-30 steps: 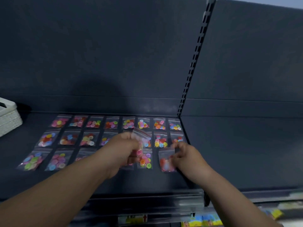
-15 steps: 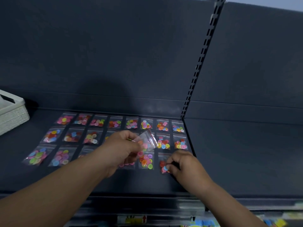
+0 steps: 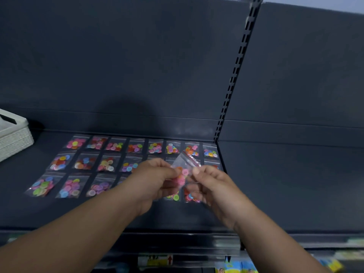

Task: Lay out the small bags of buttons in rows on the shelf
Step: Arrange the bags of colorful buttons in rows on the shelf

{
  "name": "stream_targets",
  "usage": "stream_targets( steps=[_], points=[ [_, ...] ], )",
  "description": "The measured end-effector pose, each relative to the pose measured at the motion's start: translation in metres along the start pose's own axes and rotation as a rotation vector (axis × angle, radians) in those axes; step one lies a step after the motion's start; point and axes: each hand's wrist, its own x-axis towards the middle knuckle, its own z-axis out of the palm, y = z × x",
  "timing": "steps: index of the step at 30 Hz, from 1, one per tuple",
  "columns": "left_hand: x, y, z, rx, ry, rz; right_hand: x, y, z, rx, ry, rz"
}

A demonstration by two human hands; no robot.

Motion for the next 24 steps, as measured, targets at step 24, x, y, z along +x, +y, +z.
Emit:
stream_targets(
  steps=[24],
  points=[
    [0.010,-0.041,0.022,1.462,-0.272,0.570,-0.007,0.022,-0.068,-1.217,0.247,-0.356]
  ],
)
